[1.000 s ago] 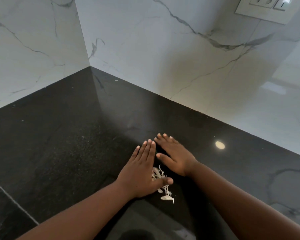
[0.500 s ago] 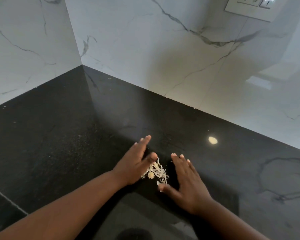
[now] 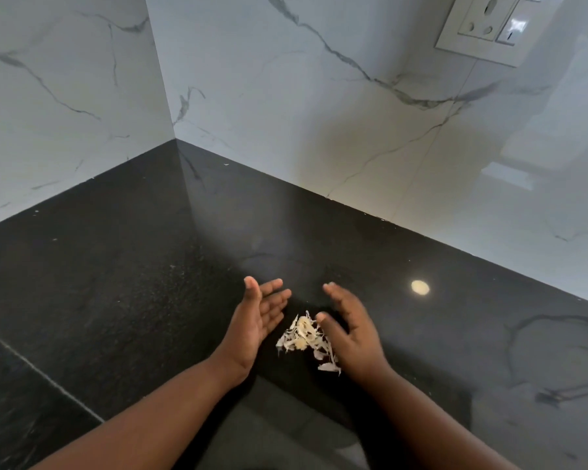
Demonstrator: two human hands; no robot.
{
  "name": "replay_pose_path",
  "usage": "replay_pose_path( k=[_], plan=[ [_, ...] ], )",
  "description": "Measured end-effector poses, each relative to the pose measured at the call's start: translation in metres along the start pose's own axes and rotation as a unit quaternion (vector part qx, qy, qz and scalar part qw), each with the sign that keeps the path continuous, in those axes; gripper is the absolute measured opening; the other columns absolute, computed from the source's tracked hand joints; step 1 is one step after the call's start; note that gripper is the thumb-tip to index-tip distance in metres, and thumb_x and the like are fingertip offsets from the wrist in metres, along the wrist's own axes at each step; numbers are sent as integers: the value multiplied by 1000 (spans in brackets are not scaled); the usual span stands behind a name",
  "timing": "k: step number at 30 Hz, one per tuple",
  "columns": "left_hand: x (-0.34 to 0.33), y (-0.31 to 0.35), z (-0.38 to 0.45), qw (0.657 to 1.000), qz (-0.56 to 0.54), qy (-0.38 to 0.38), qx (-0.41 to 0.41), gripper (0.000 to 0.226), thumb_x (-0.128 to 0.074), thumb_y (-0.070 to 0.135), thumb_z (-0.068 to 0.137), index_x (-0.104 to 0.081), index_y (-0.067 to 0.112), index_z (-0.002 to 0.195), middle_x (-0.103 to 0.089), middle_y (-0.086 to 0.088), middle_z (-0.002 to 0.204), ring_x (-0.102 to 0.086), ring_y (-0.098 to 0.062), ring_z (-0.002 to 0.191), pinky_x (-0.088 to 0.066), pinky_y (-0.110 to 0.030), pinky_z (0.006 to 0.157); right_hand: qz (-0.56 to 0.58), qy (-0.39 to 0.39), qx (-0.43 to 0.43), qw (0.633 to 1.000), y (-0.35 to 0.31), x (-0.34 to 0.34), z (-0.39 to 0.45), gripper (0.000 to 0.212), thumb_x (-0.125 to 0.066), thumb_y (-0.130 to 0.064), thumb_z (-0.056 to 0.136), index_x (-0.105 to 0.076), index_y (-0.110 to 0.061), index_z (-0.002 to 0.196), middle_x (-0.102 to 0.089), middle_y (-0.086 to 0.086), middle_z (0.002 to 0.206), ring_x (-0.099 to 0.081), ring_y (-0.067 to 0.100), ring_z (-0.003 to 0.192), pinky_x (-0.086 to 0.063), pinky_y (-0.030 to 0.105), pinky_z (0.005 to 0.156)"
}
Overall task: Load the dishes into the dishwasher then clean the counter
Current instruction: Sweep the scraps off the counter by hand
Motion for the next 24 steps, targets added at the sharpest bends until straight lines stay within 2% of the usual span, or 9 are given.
replay_pose_path(
  k=[2,5,6,9,10,11,14,18,24],
  plan=[
    [5,3,1,999,37,4,-13,123,-39,102,45,-47,21,138,-56,1,135,-51,-8,126,-38,-22,104,-36,7,-19,999,7,9,8,49,-59,-47,87,-53,-30,133,-48,-10,142,-38,-1,135,-30,33,116],
    [1,4,5,972,228,-18,-50,121,-26,101,57,-34,20,147,-43,4,147,-38,-4,135,-25,-20,112,-197,-132,16,971,2,-1,10,66,-44,-59,91,-41,-24,146,-34,-4,156,-19,12,148,-7,27,120],
    [-2,1,5,940,332,-44,-66,118,-19,99,62,-29,20,150,-36,3,153,-32,-5,140,-16,-22,116,-247,-168,48,953,-1,-9,8,75,-34,-64,88,-35,-23,150,-28,-2,158,-13,14,149,-1,26,119],
    [-6,-16,-2,780,606,-114,-106,112,-1,89,71,-8,16,155,-10,-1,162,0,-6,148,6,-24,119,-308,-229,118,916,-9,-27,-1,83,-23,-60,84,-13,-21,157,-12,-1,163,-2,16,151,-1,32,122],
    [-6,-20,-6,748,643,-118,-113,110,1,87,72,-3,15,155,-2,0,163,8,-6,147,8,-26,120,-315,-242,124,909,-10,-29,-5,83,-25,-58,85,-7,-20,157,-6,0,164,3,13,150,0,32,122],
    [-6,-23,-10,733,660,-119,-120,109,1,86,73,1,15,155,2,0,163,12,-6,147,7,-28,120,-321,-251,126,905,-12,-29,-9,83,-29,-56,86,-4,-20,157,-3,0,164,5,11,150,3,29,122],
    [-3,-29,-26,714,674,-130,-140,112,-3,90,72,3,15,155,4,-1,163,16,-5,146,3,-31,121,-329,-269,131,895,-17,-26,-23,87,-43,-49,86,-3,-17,156,-4,2,164,5,10,149,9,21,117],
    [-1,-32,-50,700,687,-143,-134,114,-10,92,71,7,15,155,6,0,163,19,-5,145,5,-29,121,-324,-273,138,895,-24,-27,-44,94,-34,-56,75,-6,-17,156,-7,1,163,2,9,149,10,17,115],
    [-3,-37,-85,706,683,-130,-134,115,-16,91,71,5,15,155,4,1,163,18,-3,145,6,-27,120,-296,-270,148,904,-28,-26,-71,83,-44,-53,90,-8,-20,156,-8,-5,162,2,5,148,10,13,113]
  ],
)
Point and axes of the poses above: each hand's wrist, its own z-axis towards the middle knuckle, its own x-axis out of the back of the hand, y = z × x, the point moved 2 cm from there along z, towards the middle knuckle
